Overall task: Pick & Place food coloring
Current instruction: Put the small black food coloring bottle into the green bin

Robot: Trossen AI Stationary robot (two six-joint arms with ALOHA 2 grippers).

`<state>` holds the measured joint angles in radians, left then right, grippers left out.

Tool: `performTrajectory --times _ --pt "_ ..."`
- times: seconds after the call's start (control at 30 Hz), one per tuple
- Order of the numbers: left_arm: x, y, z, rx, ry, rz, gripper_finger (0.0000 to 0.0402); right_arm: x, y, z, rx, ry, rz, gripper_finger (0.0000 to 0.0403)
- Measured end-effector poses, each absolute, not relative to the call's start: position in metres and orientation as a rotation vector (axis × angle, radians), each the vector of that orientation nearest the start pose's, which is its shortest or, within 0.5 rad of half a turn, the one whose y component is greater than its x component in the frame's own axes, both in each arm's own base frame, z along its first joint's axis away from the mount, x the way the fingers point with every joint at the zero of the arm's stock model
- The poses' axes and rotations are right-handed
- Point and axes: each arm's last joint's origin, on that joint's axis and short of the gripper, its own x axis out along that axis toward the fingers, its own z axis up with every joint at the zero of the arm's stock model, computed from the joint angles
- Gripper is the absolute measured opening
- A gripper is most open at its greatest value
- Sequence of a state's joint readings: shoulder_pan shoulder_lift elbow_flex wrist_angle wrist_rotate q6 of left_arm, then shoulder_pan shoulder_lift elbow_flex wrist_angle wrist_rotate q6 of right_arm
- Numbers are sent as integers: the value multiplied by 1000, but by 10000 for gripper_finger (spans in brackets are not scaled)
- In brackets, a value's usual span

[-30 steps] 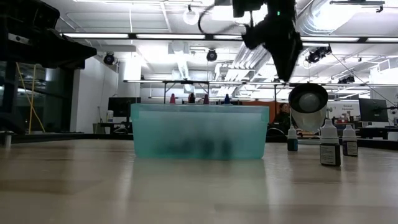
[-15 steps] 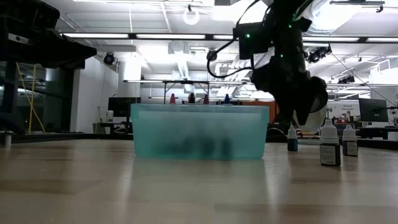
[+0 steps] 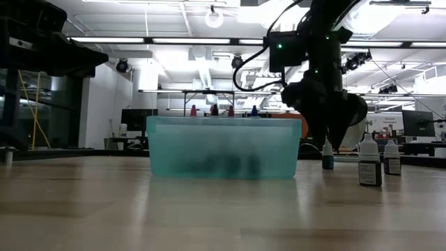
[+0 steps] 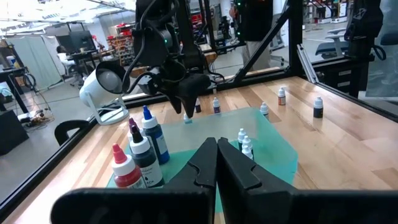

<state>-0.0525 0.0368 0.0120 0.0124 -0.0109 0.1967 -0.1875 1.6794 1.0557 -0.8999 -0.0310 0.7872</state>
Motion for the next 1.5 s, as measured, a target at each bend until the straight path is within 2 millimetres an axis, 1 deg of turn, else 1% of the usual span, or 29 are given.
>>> performTrajectory --times 0.13,0.33,0.67,1.03,1.33,1.5 --pt "99 -5 166 197 8 -43 0 283 -53 173 790 1406 -721 239" --pt "99 -5 166 197 8 -43 0 288 -51 163 787 1422 -704 207" --pt "99 -5 166 197 8 -42 0 289 -51 163 798 1419 -690 161" --pt "99 -5 166 197 8 -43 0 288 -51 163 771 1431 -678 113" --pt "99 -5 166 197 8 -42 0 287 -51 164 767 1443 -677 66" --pt "99 -5 166 197 8 -43 0 287 -51 165 764 1451 -660 56"
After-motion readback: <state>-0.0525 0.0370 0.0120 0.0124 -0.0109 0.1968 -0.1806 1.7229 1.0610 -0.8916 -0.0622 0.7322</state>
